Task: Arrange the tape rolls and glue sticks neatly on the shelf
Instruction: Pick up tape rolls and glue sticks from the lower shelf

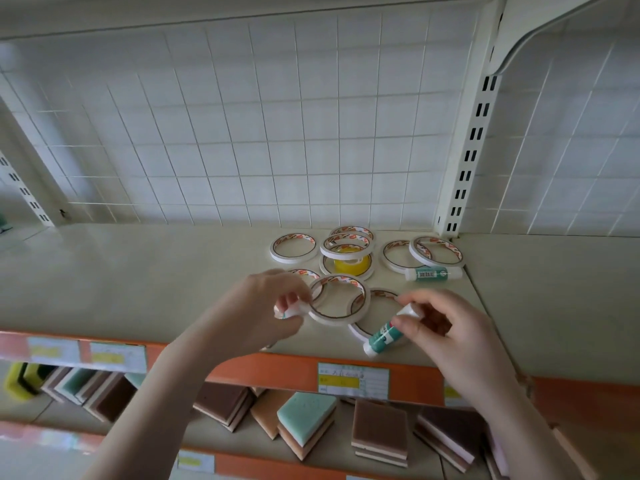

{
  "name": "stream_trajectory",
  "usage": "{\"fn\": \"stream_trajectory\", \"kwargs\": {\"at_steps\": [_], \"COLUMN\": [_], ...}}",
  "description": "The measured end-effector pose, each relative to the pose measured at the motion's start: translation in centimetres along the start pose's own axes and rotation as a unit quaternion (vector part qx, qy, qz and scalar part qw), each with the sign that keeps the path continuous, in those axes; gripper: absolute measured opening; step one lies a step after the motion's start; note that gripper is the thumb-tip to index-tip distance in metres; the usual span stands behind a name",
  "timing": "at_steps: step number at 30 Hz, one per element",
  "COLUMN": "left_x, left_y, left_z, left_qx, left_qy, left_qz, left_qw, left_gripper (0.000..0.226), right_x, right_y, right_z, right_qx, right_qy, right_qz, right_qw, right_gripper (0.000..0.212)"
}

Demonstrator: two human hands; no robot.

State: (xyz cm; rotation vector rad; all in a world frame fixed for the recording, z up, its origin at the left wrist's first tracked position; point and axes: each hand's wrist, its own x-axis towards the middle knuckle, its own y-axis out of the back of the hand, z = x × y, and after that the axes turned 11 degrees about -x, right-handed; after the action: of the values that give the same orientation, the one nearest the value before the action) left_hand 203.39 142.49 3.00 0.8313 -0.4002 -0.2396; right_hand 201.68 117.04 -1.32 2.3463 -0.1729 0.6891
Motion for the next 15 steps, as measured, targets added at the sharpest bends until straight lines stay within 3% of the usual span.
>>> {"fn": "stream_trajectory", "kwargs": {"at_steps": [6,10,15], "left_x": [-3.1,-5.1,-7.9], "left_y": [2.5,5.3,9.7], "left_z": [-0.8,-1.5,-4.6], "left_qx": [-0.002,-0.022,-0.022], "left_qy": [0.048,0.077,0.098], "left_qz": [0.159,0.225,0.285], "left_qw": [0.986,0.971,0.953], "left_gripper": [0.021,0.01,0.023], "right_x": [1.6,2.8,3.3], "right_y": [-2.4,-5.2,-10.3], "right_z": [-2.2,-4.9,-9.8], "right_qx": [0.003,-0.008,-0.057], "right_qy": [0.064,0.072,0.119], "right_qz": [0.027,0.027,0.036], "right_qw": [0.998,0.997,0.991], "right_gripper": [0.012,0.012,0.011]}}
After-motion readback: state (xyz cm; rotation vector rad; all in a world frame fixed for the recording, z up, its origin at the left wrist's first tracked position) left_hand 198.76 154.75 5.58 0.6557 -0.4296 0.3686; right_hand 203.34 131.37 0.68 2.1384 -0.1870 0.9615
